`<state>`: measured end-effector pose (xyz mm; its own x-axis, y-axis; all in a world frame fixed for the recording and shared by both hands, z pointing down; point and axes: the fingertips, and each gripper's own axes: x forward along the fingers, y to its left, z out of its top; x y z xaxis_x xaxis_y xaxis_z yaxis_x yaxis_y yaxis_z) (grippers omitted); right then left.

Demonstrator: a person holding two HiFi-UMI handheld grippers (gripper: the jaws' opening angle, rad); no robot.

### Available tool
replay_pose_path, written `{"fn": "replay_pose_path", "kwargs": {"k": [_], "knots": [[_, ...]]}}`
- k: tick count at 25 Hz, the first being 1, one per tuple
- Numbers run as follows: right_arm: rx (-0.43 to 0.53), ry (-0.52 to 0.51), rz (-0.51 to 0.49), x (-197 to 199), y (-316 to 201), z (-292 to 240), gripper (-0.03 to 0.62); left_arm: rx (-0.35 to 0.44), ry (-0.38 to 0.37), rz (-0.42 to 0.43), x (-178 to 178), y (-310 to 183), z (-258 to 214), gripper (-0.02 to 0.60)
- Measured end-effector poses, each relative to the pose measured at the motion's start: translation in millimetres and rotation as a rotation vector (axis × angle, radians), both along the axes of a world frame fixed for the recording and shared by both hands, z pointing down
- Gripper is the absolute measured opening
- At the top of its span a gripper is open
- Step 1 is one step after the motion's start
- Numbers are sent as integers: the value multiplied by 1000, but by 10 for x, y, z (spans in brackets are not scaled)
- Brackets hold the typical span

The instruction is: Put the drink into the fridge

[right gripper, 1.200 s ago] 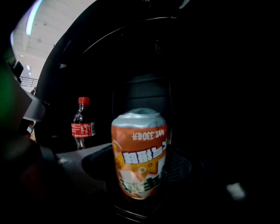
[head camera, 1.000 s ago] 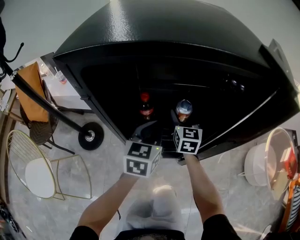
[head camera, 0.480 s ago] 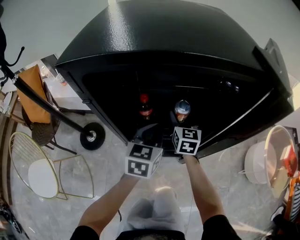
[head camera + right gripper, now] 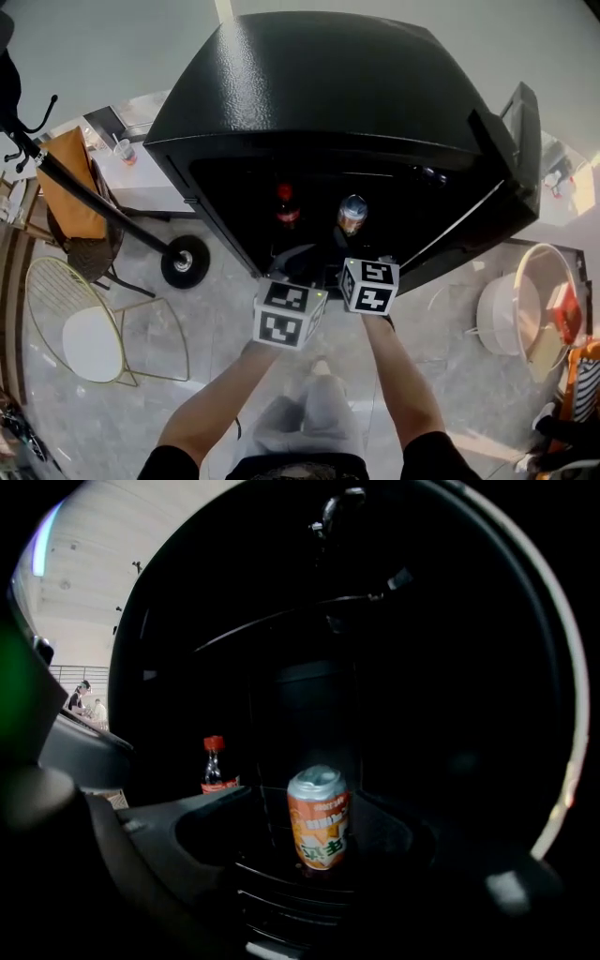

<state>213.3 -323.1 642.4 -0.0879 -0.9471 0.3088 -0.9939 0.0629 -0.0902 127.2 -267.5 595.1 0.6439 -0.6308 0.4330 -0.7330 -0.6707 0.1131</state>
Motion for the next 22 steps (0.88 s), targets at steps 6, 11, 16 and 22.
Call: {"fn": "replay_pose_path", "kwargs": {"k": [6, 11, 16, 22], "knots": [[-43, 24, -85, -199, 309, -532, 330, -10, 3, -10, -34, 180, -455, 5], [-59, 43, -138, -372, 638, -1012, 322, -10, 8, -15, -90, 381, -861, 5], [-75, 72, -158, -520, 997, -1479, 240, -19, 16, -23, -192, 619, -1199, 5], [-31, 113, -152, -724, 1391, -2125, 135, 19, 32, -23, -387, 864, -1706, 5]]}}
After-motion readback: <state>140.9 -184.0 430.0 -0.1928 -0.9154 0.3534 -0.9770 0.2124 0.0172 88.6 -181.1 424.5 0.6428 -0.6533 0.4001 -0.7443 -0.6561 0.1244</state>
